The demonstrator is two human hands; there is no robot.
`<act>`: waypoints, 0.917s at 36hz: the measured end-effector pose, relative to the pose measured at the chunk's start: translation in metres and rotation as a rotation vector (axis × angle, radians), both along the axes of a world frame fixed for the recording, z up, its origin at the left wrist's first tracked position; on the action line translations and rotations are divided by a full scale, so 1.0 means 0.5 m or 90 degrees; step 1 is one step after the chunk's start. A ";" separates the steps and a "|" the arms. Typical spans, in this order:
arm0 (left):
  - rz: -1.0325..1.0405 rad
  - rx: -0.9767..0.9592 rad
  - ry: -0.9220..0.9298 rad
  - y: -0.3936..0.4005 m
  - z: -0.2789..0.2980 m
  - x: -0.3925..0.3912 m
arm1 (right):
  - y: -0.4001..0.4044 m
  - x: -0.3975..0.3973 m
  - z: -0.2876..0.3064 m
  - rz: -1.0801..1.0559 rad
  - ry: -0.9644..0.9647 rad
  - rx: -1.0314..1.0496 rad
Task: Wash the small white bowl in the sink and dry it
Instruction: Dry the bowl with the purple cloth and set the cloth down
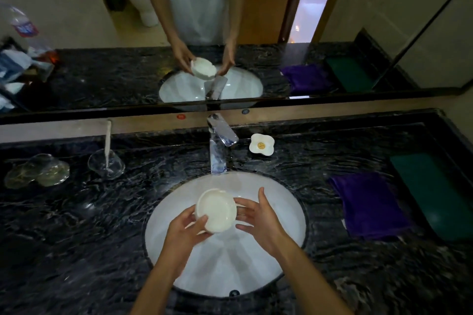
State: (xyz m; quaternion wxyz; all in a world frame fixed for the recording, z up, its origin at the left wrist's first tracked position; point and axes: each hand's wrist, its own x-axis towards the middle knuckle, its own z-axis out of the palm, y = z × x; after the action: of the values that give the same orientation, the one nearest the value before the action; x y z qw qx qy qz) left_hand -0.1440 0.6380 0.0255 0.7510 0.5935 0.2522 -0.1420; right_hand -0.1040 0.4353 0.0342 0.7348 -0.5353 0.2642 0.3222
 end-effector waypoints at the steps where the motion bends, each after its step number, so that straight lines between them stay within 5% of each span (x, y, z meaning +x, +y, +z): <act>1: -0.002 -0.032 0.009 -0.004 0.000 -0.002 | -0.006 -0.007 0.002 -0.018 -0.002 0.007; 10: 0.005 -0.191 0.047 -0.058 -0.001 -0.024 | -0.091 -0.053 0.015 -0.089 -0.066 0.045; 26: 0.020 -0.165 0.109 -0.286 -0.019 -0.014 | -0.593 -0.050 -0.037 -0.265 -0.115 -0.421; 33: 0.030 -0.180 0.095 -0.388 -0.008 -0.009 | -0.783 0.056 -0.043 -0.106 -0.036 -0.605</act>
State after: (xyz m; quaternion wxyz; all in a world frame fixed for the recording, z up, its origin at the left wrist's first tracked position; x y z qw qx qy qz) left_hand -0.1486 0.4439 0.0213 0.8091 0.4638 0.2989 -0.2022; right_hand -0.0759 0.0436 0.0125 0.4389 -0.7973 0.4042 0.0909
